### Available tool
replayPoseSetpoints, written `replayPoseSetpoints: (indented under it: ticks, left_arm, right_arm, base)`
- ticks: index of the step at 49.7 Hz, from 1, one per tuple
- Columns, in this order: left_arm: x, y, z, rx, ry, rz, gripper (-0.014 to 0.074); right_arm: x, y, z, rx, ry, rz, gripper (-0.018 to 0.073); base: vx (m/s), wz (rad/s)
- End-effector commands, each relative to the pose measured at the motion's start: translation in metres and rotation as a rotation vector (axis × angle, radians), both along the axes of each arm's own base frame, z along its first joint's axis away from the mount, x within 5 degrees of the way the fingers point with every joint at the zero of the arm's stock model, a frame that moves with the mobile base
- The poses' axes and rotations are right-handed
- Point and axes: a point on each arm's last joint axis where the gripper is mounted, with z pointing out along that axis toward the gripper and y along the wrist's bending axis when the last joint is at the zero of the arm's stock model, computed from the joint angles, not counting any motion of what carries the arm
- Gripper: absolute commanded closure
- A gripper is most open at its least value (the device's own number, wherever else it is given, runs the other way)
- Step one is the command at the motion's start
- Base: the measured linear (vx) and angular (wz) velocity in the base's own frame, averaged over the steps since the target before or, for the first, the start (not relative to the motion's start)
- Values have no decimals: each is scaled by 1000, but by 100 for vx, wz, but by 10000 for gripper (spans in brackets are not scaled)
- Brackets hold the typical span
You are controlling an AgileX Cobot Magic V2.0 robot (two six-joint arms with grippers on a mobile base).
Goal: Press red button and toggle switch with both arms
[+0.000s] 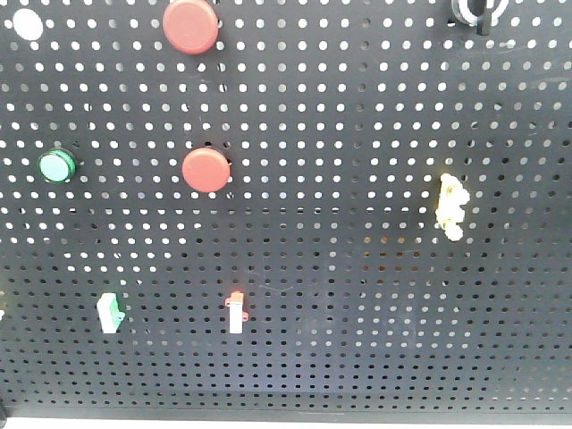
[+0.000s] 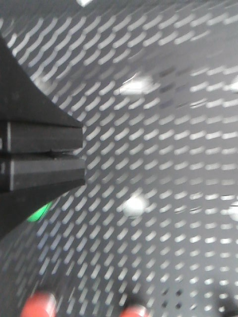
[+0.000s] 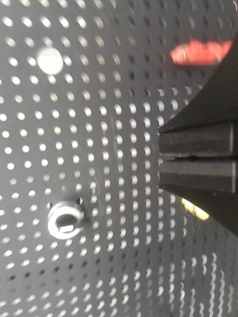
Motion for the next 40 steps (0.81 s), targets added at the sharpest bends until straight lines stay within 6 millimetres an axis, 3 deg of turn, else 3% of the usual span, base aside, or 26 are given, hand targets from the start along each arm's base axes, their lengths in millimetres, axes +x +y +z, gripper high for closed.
replayPoseSetpoints:
  ticks: [1,7,24,40]
  left_arm:
    - [5,-14,19,40,-54,-105,594]
    - [24,-41,29,156,-30,-265,594]
    - [71,-92,69,145,-37,-450,594]
    - [96,-111,77,137,-58,-460,594]
  right_arm:
    - [-2,-1,11,25,-46,-4,562]
    - [0,0,10,22,-34,1,562]
    - [0,0,10,22,-35,0,562]
    - [0,-1,12,27,-54,-11,562]
  base:
    - [0,0]
    - [0,0]
    - [0,0]
    - [0,0]
